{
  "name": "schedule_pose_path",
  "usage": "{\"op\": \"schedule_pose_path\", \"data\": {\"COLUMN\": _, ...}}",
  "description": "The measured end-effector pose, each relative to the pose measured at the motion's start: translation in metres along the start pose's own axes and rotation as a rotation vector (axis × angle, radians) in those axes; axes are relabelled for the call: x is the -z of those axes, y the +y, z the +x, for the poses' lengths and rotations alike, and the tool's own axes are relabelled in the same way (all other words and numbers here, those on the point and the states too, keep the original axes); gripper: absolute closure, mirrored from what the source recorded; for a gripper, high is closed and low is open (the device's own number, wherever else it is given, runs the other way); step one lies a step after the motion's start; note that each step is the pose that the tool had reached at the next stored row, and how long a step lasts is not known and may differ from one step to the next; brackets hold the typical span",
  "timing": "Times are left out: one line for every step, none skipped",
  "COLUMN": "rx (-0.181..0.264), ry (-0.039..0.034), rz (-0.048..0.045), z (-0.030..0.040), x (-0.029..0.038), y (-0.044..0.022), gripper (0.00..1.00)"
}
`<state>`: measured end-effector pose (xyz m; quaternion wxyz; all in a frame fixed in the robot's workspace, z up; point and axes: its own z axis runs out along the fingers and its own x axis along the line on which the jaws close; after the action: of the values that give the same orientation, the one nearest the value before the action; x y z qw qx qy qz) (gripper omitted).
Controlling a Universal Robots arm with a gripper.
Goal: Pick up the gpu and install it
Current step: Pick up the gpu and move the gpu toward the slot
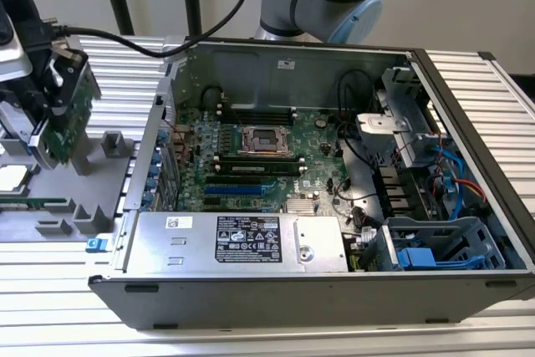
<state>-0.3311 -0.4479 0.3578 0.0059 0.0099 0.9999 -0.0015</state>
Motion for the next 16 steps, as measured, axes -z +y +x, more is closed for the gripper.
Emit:
{"op": "schedule_pose_path", "data": {"rx": 0.0, "ry": 0.0, "rz": 0.0, "z": 0.0, "x": 0.0011, "y": 0.0, "gripper": 1.0}}
{"op": "schedule_pose_path", "data": {"rx": 0.0, "ry": 0.0, "rz": 0.0, "z": -0.0001, "x": 0.0021, "y": -0.0001, "gripper": 1.0}}
{"op": "schedule_pose_path", "data": {"rx": 0.0, "ry": 0.0001, "rz": 0.0, "z": -0.0001, "x": 0.0031, "y": -0.0001, "gripper": 1.0}}
{"op": "schedule_pose_path", "data": {"rx": 0.0, "ry": 0.0001, "rz": 0.0001, "z": -0.0001, "x": 0.0041, "y": -0.0001, "gripper": 1.0}}
{"op": "schedule_pose_path", "data": {"rx": 0.0, "ry": 0.0, "rz": 0.0, "z": -0.0001, "x": 0.0049, "y": -0.0001, "gripper": 1.0}}
{"op": "schedule_pose_path", "data": {"rx": 0.0, "ry": 0.0, "rz": 0.0, "z": -0.0001, "x": 0.0059, "y": -0.0001, "gripper": 1.0}}
{"op": "schedule_pose_path", "data": {"rx": 0.0, "ry": 0.0, "rz": 0.0, "z": -0.0001, "x": 0.0067, "y": -0.0001, "gripper": 1.0}}
{"op": "schedule_pose_path", "data": {"rx": 0.0, "ry": 0.0, "rz": 0.0, "z": -0.0001, "x": 0.0075, "y": -0.0001, "gripper": 1.0}}
{"op": "schedule_pose_path", "data": {"rx": 0.0, "ry": 0.0, "rz": 0.0, "z": -0.0002, "x": 0.0083, "y": -0.0001, "gripper": 1.0}}
{"op": "schedule_pose_path", "data": {"rx": 0.0, "ry": 0.0, "rz": 0.0, "z": -0.0002, "x": 0.0091, "y": -0.0001, "gripper": 1.0}}
{"op": "schedule_pose_path", "data": {"rx": 0.0, "ry": 0.0001, "rz": 0.0, "z": -0.0002, "x": 0.0099, "y": -0.0001, "gripper": 1.0}}
{"op": "schedule_pose_path", "data": {"rx": 0.0, "ry": 0.0, "rz": 0.0, "z": -0.0001, "x": 0.0106, "y": -0.0001, "gripper": 1.0}}
{"op": "schedule_pose_path", "data": {"rx": 0.0, "ry": 0.0, "rz": 0.0, "z": -0.0002, "x": 0.0113, "y": -0.0001, "gripper": 1.0}}
{"op": "schedule_pose_path", "data": {"rx": 0.0, "ry": 0.0, "rz": 0.0, "z": -0.0002, "x": 0.0121, "y": -0.0001, "gripper": 1.0}}
{"op": "schedule_pose_path", "data": {"rx": 0.0, "ry": 0.0, "rz": 0.0, "z": -0.0002, "x": 0.0128, "y": -0.0001, "gripper": 1.0}}
{"op": "schedule_pose_path", "data": {"rx": 0.0, "ry": 0.0, "rz": 0.0, "z": -0.0002, "x": 0.0136, "y": -0.0001, "gripper": 1.0}}
